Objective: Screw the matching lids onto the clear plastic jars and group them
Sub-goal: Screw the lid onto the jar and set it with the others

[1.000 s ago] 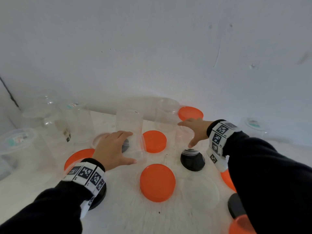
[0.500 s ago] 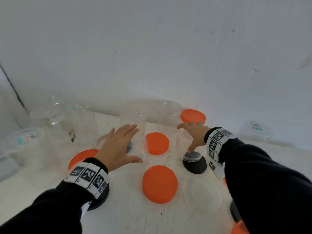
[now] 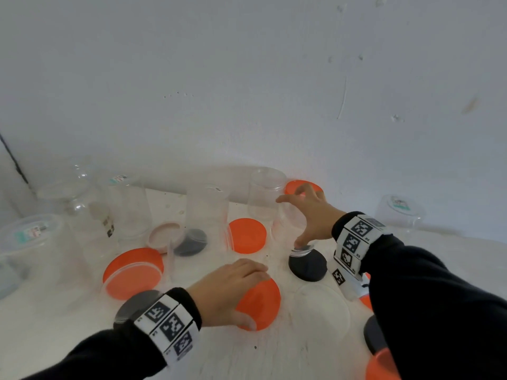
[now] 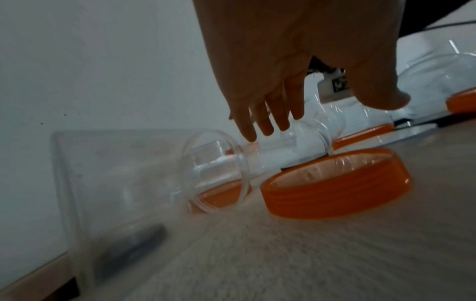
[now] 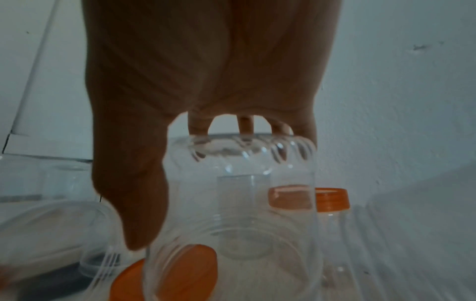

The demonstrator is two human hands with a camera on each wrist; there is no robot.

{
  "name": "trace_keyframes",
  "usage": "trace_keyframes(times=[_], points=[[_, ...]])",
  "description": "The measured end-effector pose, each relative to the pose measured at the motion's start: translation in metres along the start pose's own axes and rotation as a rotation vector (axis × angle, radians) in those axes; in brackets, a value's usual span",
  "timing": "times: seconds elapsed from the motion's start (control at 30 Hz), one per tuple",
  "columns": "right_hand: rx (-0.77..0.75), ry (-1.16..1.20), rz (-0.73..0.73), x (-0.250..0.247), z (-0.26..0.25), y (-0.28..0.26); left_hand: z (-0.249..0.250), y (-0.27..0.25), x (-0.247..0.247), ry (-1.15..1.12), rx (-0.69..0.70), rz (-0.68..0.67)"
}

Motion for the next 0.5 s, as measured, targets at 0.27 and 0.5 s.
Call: trace_keyframes(times=[0.27, 0.5], points=[[-0.030, 0.122, 0.158, 0.000, 0.004, -0.031, 0.003, 0.015, 0.018, 0.096, -0.107, -0.237], [-0.029, 0.224, 0.205, 0.001, 0.006, -0.061, 0.001, 0.020, 0.020, 0.119, -0.135, -0.219]])
Point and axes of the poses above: each hand's wrist, its own y-axis towards the middle knuckle, its own x-axis out of the palm, z = x × y, the point moved 4 cm from there along y, towards the middle knuckle, and after that the axes turned 4 degrees about -y, right-handed, at the moved point
